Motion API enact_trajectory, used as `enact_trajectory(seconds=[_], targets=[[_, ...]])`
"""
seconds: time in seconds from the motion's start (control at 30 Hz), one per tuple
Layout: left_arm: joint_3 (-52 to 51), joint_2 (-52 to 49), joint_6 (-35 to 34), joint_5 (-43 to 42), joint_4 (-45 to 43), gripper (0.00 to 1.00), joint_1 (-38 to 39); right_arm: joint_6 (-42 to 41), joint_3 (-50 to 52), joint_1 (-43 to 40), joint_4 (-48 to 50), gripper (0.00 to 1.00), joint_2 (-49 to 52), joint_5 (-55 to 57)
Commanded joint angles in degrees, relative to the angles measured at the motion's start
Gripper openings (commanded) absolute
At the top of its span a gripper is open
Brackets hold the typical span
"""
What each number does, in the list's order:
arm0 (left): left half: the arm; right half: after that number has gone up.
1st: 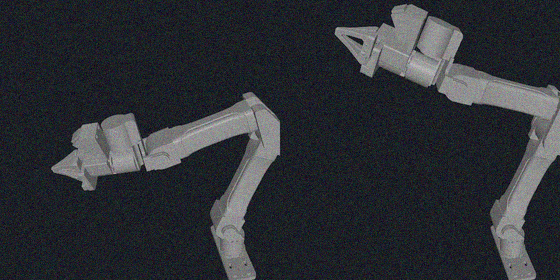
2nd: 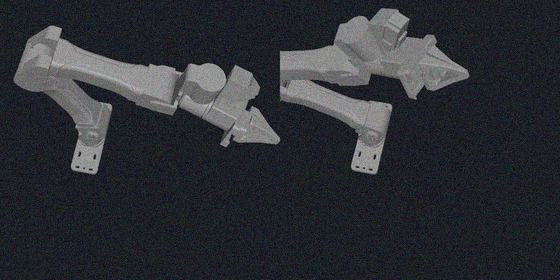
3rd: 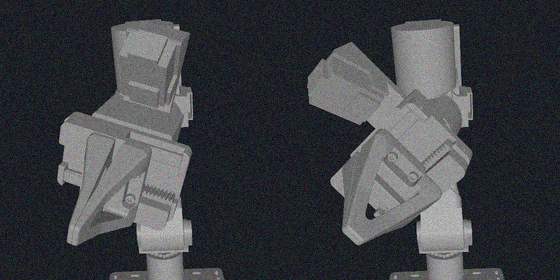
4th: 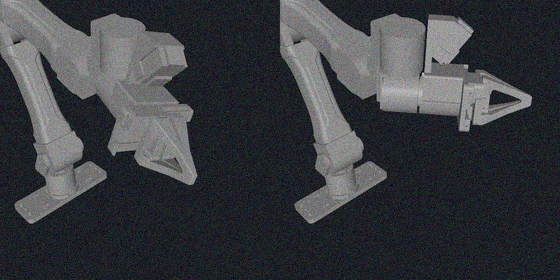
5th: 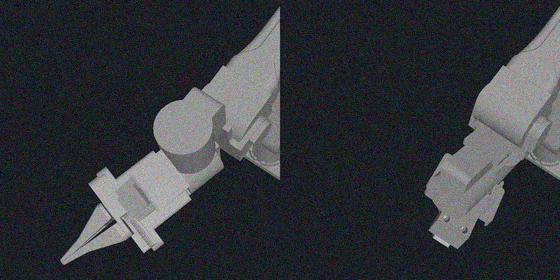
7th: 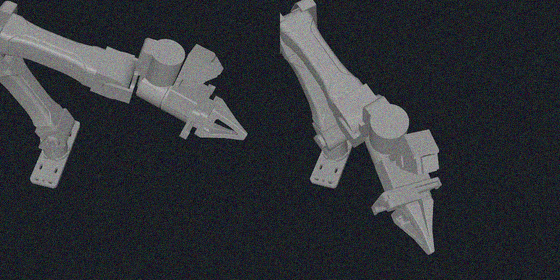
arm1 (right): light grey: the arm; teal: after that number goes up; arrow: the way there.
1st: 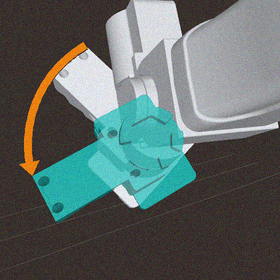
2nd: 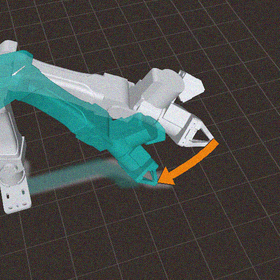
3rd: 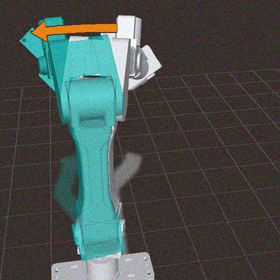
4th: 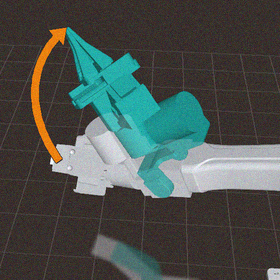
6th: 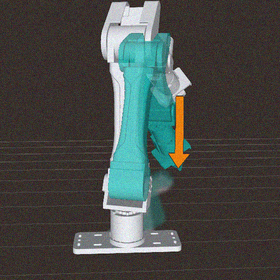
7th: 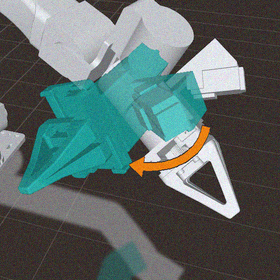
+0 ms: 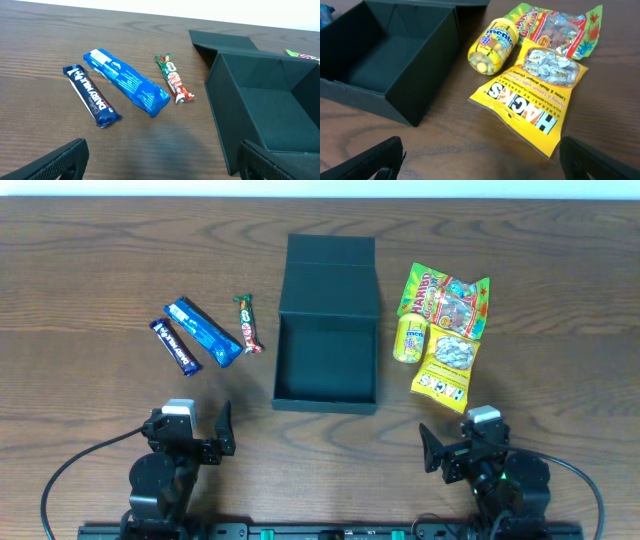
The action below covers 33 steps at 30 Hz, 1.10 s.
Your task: Pack container
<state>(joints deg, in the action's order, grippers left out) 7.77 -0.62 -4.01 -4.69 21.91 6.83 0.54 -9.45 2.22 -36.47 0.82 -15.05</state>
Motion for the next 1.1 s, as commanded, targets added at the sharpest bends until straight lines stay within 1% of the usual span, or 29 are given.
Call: enact_trajectory(seconds=[0.0,0.03,0.13,0.17,0.3,0.37,0.47,0.5,0.57,0.67,0.77,0.83,0.87,0.97,1.07], targets=[[-1.31,0.35,1.05,0.24,-0.15,0.95,-0.15,-6.60,0.17,0.48,0.81,0.99,-0.50,-4.37],[-1.31,0.35,1.05,0.24,-0.15,0.95,-0.15,-11.85,0.17,0.48,0.90,0.99,-0.50,-6.05],[-1.31,0.35,1.05,0.24,-0.15,0.95,-0.15,-33.00,0.11,0.48,0.46,0.99,-0.50,-10.97],[-1.31,0.35,1.05,0.24,-0.15,0.95,-0.15,-36.63,0.11,0.48,0.48,0.99,-0.50,-10.73],[-1.31,0.35,1.05,0.24,-0.15,0.95,-0.15,-39.63,0.11,0.48,2.47,0.99,-0.50,-10.64],[-1.31,0.35,1.05,0.24,-0.15,0.95,-0.15,-38.45,0.11,0.42,5.64,0.99,-0.50,-10.01],[-1.31,0.35,1.05,0.24,-0.15,0.95,-0.15,-34.80,0.02,0.44,14.12,0.99,-0.02,-9.79],[-1.31,0.35,1.05,0.24,-0.15,0.95,-0.15,-34.27,-0.31,0.42,16.83,0.99,0.76,-9.29],[-1.31,0.35,1.05,0.24,-0.15,0.95,-0.15,-34.03,-1.99,0.42,19.30,0.99,3.32,-6.45],[-1.31,0.35,1.05,0.24,-0.15,0.95,-0.15,-28.39,-10.27,0.42,19.67,0.99,13.66,-0.42],[-1.31,0.35,1.05,0.24,-0.15,0.95,-0.15,-23.34,-19.71,0.42,17.49,0.99,25.09,4.46],[-1.31,0.35,1.05,0.24,-0.15,0.95,-0.15,-19.34,-27.69,0.42,14.95,0.99,34.75,7.82],[-1.31,0.35,1.05,0.24,-0.15,0.95,-0.15,-17.27,-32.85,0.42,13.35,0.99,41.13,9.62],[-1.31,0.35,1.05,0.24,-0.15,0.95,-0.15,-13.44,-43.01,0.42,10.86,0.99,53.90,11.21],[-1.31,0.35,1.05,0.24,-0.15,0.95,-0.15,-13.07,-51.93,0.17,7.32,0.99,65.81,12.76]])
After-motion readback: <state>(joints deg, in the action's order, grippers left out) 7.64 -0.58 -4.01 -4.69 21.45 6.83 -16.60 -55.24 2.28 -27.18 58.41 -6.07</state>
